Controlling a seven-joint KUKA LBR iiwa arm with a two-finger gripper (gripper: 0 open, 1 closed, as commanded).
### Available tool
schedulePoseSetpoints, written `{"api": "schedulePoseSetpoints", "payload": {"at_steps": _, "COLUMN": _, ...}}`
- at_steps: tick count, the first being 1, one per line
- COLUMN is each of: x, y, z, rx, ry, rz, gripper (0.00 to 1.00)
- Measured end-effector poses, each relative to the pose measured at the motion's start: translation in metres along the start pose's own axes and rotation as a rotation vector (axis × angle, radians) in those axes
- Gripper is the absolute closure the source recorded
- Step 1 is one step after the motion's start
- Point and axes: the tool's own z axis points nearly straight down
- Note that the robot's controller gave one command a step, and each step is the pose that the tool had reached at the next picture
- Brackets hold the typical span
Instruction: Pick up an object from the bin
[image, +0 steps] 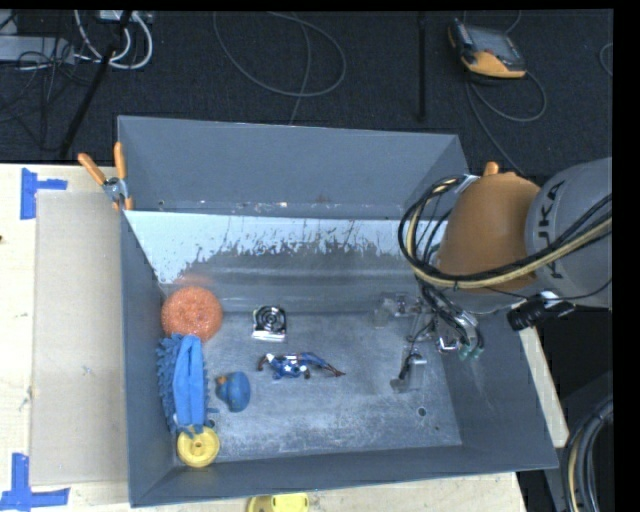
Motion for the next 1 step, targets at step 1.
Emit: {"api": "schedulePoseSetpoints", "payload": {"at_steps": 1, "x": -0.0132, "y": -0.0066, "z": -0.0012, "rx": 0.003, "ry": -0.007, "rz": -0.012, "gripper": 0.00}}
